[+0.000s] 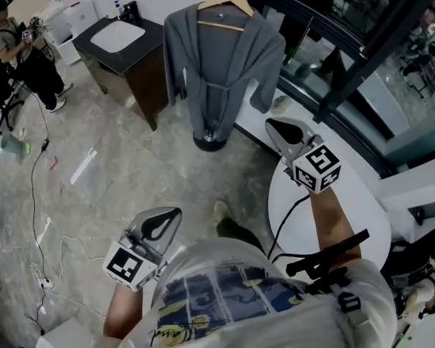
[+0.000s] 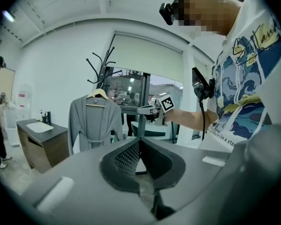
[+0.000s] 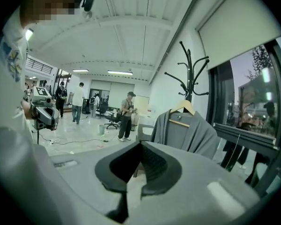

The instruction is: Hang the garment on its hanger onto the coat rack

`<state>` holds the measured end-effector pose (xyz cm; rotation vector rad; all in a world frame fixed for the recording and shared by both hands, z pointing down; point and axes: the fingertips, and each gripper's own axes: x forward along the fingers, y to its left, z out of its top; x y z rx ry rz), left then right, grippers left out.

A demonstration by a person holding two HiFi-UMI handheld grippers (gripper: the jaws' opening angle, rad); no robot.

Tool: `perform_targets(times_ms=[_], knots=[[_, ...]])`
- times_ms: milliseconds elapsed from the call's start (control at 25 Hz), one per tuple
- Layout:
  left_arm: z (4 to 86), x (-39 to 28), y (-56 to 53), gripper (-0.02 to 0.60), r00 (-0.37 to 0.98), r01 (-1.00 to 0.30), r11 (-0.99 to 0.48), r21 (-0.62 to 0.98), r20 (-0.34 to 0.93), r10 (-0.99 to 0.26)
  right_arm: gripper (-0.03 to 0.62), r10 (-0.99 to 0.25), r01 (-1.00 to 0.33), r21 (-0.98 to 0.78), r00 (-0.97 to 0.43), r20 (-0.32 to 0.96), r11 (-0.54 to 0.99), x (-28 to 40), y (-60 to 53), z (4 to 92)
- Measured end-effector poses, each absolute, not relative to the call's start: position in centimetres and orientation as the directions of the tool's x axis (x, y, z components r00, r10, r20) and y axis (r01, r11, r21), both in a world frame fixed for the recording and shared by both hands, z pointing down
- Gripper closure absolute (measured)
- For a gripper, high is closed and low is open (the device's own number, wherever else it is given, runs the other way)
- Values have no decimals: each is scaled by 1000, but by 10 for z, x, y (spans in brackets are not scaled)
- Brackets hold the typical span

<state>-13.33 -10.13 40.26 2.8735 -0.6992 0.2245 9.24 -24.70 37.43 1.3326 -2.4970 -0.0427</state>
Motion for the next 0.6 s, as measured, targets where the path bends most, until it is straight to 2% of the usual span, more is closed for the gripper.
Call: perform_targets(times_ms=[240, 600], knots=[[412, -134, -73, 580, 900, -421, -896, 143, 184, -394, 591, -784, -799, 111, -536, 313, 590, 56, -161, 410], [407, -122, -46, 580, 920, -374, -918, 134, 176, -350, 591, -730, -751, 73, -609, 309, 657, 8, -98, 410]])
